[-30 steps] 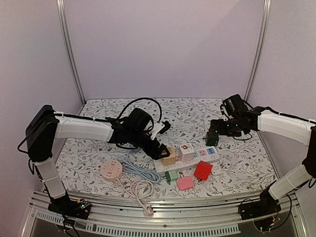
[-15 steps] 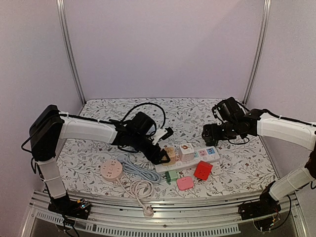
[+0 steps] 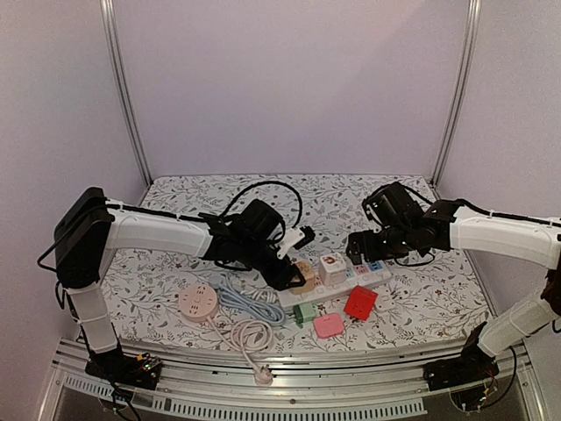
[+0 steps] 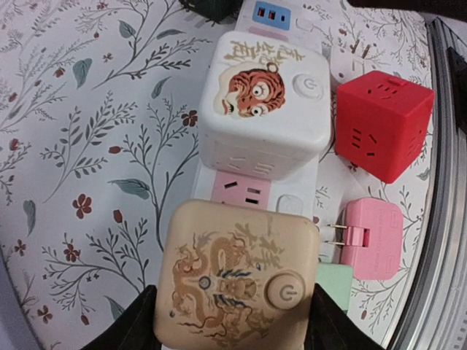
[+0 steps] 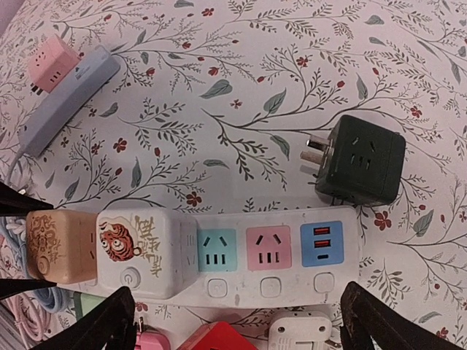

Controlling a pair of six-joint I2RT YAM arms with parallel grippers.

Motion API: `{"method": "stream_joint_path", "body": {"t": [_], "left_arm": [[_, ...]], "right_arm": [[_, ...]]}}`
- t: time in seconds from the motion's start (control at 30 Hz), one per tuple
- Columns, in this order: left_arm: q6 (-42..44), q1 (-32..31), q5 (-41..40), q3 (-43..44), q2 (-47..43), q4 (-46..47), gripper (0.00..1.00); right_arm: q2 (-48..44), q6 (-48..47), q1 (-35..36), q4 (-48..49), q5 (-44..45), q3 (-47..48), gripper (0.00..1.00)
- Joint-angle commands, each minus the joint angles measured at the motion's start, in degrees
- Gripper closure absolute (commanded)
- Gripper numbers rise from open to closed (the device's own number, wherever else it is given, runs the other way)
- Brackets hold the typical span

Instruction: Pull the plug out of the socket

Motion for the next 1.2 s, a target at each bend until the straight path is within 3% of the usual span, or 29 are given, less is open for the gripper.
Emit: {"method": "stream_joint_path", "body": {"t": [0.0,0.5,1.17], "left_arm": [[-1.79,-2.53,-2.15,1.12,2.25,0.38,0.51],[-2.96,-3.55,-2.32,1.54,3.5,1.22,0.55],[-2.74,-3.66,-2.2,2.36,3.92,0.85,0.57]], "right_arm": [[1.39,2.29,3.2,0.45,0.82,1.1,0.07],[11.61,3.07,7.17,4.37,2.18,3.87,0.23],[16.67,1.62,8.09,4.7,4.17,6.18,0.4]]}}
